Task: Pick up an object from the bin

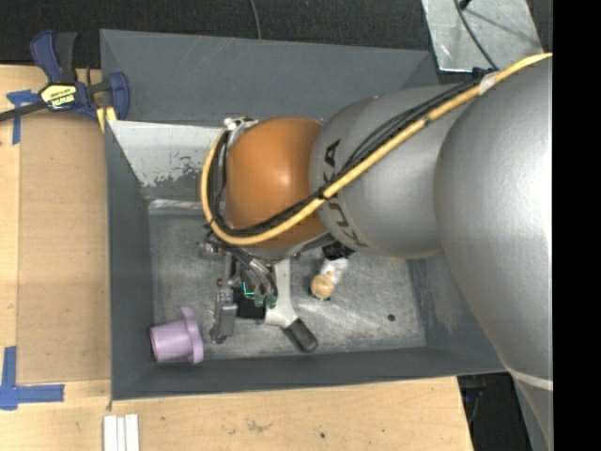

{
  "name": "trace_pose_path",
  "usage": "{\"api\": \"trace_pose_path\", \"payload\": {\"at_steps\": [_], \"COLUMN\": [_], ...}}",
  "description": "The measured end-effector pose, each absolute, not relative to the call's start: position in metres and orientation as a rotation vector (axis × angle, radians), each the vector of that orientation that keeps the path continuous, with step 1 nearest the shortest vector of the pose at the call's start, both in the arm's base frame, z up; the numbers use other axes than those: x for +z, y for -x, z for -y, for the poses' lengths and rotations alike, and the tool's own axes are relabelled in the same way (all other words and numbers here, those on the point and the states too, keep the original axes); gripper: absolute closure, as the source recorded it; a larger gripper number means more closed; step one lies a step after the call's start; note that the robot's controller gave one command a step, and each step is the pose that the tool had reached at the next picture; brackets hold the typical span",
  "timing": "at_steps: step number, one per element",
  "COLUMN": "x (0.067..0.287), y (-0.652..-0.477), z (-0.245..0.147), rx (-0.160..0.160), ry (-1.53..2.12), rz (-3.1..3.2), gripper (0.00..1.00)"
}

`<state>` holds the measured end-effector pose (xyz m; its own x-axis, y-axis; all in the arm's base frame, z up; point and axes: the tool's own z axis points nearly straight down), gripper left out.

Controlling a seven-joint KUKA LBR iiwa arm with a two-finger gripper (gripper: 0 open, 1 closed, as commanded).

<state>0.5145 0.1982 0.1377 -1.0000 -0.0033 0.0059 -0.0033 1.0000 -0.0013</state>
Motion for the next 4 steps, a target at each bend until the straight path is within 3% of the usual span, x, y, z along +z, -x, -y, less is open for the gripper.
{"api": "trace_pose_path", "payload": {"at_steps": [1, 2, 3, 4], "x": [0.142, 0.125, 0.089, 0.082], "y": [-0.517, -0.507, -0.488, -0.491], "z": [-0.198, -0.206, -0.194, -0.214], "rx": [-0.002, -0.001, -0.006, -0.002], "ry": [-0.001, -0.087, -0.131, -0.378], "rz": [3.143, 3.148, 3.149, 3.135], "gripper": [0.00, 0.00, 0.00, 0.00]}}
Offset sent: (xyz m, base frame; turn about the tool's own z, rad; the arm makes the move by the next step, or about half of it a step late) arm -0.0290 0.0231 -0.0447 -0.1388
